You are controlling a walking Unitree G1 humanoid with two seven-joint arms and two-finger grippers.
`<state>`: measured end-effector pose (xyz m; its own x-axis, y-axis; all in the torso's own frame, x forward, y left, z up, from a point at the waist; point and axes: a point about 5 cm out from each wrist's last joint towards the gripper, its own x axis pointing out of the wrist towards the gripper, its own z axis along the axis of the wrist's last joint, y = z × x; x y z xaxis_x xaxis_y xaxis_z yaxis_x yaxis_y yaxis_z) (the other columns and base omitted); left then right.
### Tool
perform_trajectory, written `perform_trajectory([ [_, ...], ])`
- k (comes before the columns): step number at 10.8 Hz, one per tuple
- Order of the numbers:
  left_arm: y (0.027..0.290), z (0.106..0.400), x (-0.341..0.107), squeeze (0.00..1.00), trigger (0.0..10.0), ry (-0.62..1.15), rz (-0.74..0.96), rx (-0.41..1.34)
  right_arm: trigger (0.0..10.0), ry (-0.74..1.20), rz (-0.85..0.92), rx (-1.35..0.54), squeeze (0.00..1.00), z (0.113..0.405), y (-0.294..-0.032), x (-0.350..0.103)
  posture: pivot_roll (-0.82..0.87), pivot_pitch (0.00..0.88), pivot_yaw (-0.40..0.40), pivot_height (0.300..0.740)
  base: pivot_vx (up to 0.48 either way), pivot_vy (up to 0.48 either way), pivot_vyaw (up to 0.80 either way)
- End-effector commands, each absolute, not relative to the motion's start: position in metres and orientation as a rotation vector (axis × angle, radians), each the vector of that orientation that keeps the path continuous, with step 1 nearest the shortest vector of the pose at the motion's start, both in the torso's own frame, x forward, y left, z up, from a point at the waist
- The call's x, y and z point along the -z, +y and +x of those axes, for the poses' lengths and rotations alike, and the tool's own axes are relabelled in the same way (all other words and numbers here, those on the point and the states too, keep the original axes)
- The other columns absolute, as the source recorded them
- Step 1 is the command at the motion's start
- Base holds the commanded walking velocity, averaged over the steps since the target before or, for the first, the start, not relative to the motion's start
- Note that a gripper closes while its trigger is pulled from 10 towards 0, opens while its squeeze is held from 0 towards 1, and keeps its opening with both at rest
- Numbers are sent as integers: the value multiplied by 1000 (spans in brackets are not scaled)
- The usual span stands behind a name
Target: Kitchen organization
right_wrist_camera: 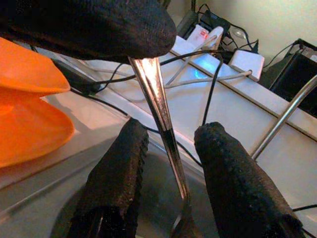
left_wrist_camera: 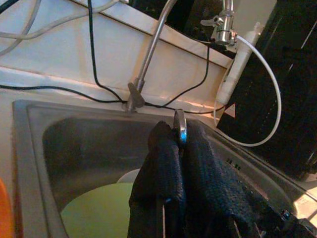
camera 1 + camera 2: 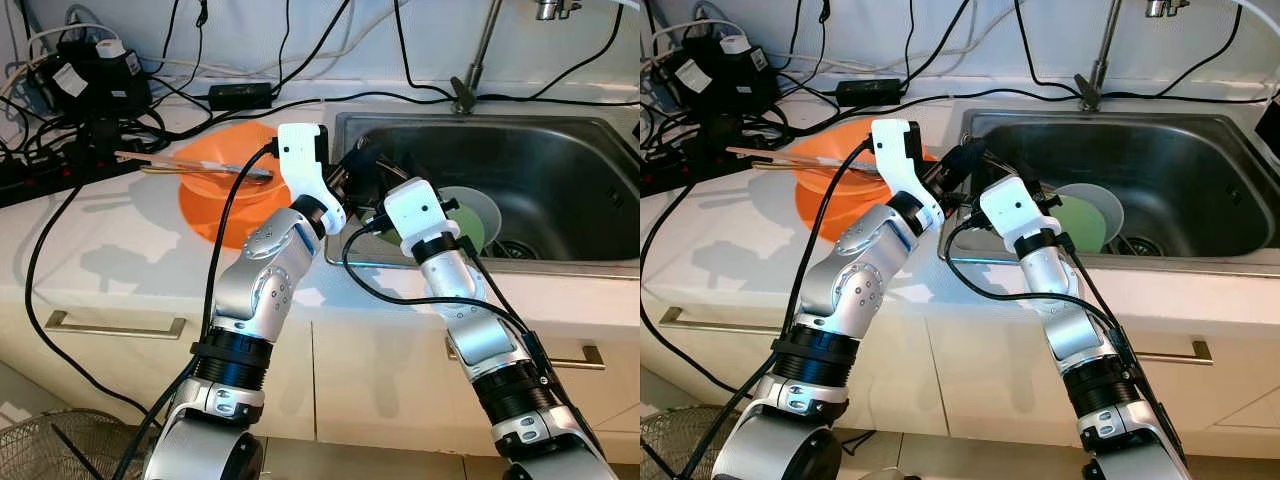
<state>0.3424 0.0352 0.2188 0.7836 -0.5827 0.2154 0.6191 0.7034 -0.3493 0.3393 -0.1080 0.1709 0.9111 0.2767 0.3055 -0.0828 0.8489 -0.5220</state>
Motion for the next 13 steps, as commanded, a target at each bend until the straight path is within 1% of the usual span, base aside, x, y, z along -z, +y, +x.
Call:
perform_trajectory([
  [1, 34, 339, -223, 0, 10000, -110, -400, 694, 10000, -381, -518, -184, 0, 341, -108, -172, 48, 0, 80, 740, 0, 0, 0],
  [4, 34, 337, -225, 0, 10000, -109, -406, 706, 10000, -361, -532, -180, 0, 343, -110, -169, 51, 0, 73, 740, 0, 0, 0],
  [5, 35, 337, -226, 0, 10000, -110, -410, 705, 9373, -360, -533, -185, 0, 343, -110, -169, 51, 0, 73, 740, 0, 0, 0],
  [6, 35, 338, -226, 0, 10000, -110, -415, 703, 0, -357, -538, -192, 0, 344, -109, -169, 54, 0, 69, 740, 0, 0, 0],
  [13, 35, 333, -223, 0, 10000, -75, -402, 739, 0, -339, -546, -146, 0, 347, -114, -168, 61, 0, 70, 740, 0, 0, 0],
])
